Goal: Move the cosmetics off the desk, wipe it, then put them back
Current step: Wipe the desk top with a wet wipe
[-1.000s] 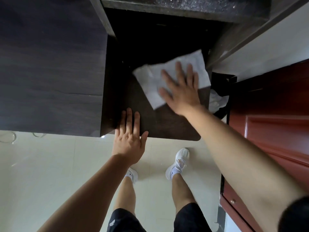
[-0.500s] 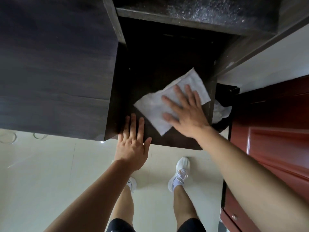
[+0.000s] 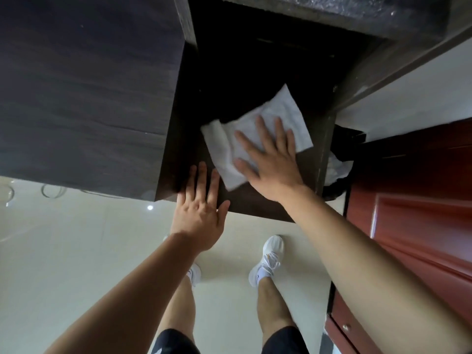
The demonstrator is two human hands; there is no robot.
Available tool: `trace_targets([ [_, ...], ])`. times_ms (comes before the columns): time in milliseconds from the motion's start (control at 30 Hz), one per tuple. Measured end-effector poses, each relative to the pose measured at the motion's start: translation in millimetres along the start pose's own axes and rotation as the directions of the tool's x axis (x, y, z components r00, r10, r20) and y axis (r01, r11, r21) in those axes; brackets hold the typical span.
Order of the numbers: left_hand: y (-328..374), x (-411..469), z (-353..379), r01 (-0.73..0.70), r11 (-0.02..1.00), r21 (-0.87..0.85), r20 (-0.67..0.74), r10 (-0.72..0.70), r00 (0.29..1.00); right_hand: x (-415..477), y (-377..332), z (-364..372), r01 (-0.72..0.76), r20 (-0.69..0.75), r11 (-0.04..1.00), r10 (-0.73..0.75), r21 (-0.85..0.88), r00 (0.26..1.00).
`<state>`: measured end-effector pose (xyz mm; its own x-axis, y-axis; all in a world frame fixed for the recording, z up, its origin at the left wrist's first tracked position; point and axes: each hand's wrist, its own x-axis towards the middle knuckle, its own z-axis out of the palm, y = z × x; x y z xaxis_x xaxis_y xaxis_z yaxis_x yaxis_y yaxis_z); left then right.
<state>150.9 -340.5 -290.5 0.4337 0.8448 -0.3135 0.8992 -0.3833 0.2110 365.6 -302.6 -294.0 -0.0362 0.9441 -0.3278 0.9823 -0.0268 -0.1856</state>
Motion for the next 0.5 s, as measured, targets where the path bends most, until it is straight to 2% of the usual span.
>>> trace_targets([
  [67, 1, 0, 0, 0.010, 1.000, -0.004, 0.016, -0.010, 1.000, -15, 27, -4, -0.043, 0.039, 0.999, 0.044, -0.014, 0.998],
  [167, 3, 0, -2, 0.021, 1.000, -0.003, 0.033, -0.021, 0.999, 15, 49, -22, -0.198, 0.039, 0.980, 0.197, 0.020, 0.980],
  [233, 2, 0, -1, 0.019, 1.000, 0.004, 0.043, -0.019, 0.999, 57, 47, -37, -0.295, 0.012, 0.952, 0.295, 0.087, 0.955],
  [300, 2, 1, 1, 0.020, 1.000, 0.012, 0.030, -0.020, 0.999, 91, 27, -45, -0.325, 0.008, 0.938, 0.326, 0.123, 0.945],
  [400, 2, 2, 3, 0.013, 1.000, 0.024, 0.008, -0.013, 1.000, 97, -32, -32, -0.168, -0.007, 0.984, 0.168, 0.063, 0.986],
  [500, 4, 2, 3, 0.022, 0.999, 0.026, 0.019, -0.022, 1.000, 63, -65, -13, 0.020, 0.015, 1.000, -0.020, -0.011, 1.000],
])
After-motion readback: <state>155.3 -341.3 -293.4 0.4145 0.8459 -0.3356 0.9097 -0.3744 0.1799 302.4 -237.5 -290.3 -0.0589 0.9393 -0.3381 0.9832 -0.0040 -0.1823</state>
